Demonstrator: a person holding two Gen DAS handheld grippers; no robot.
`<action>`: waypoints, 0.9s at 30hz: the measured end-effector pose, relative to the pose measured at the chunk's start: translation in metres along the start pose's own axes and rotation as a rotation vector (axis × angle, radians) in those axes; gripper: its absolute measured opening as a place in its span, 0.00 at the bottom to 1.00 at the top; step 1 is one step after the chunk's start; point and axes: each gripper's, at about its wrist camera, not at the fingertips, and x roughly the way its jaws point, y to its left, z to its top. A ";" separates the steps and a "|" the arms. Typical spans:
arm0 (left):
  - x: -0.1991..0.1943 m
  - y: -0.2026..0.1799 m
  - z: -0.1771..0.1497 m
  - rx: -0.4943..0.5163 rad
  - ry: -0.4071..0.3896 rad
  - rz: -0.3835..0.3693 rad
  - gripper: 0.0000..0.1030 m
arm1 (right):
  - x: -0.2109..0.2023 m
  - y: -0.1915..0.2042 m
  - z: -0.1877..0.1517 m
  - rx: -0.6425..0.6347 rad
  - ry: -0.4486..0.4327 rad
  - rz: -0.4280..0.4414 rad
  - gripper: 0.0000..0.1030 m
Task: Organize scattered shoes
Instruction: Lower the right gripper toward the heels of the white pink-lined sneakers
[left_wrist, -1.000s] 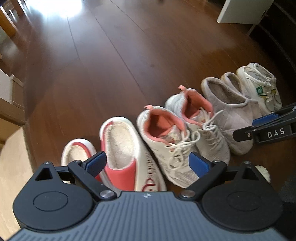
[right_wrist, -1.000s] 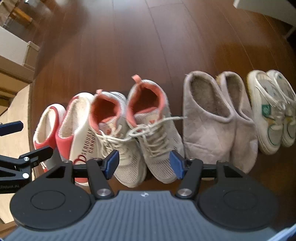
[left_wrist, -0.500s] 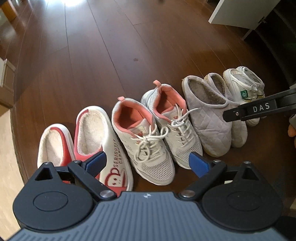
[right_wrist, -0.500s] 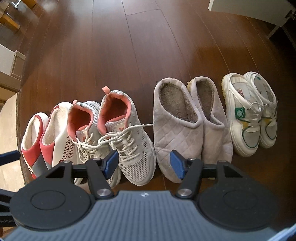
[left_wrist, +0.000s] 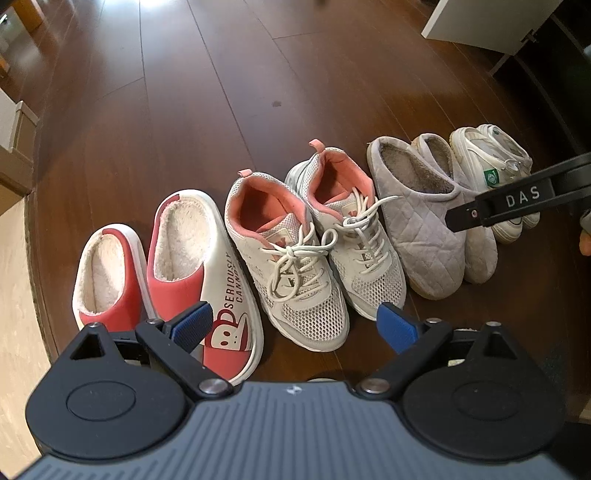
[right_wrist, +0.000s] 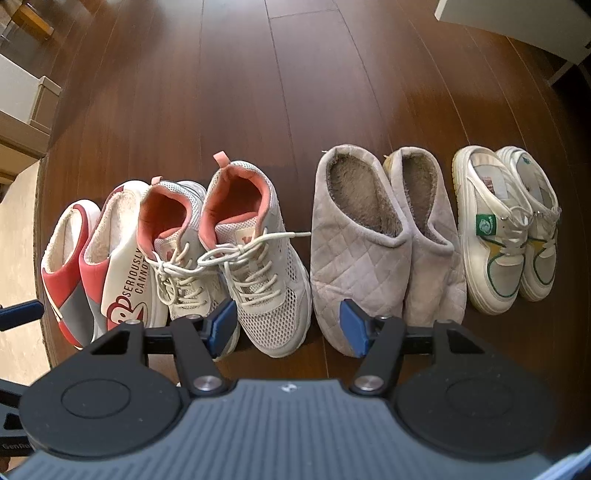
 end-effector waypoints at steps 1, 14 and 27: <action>0.000 0.001 0.000 0.000 -0.002 0.000 0.94 | 0.000 0.001 0.000 -0.001 -0.001 0.002 0.56; 0.004 0.002 0.000 -0.009 -0.009 -0.002 0.94 | 0.006 0.015 -0.004 -0.030 0.016 0.012 0.56; 0.024 -0.012 0.014 -0.067 -0.014 -0.005 0.86 | 0.004 -0.003 0.025 -0.117 0.003 -0.023 0.63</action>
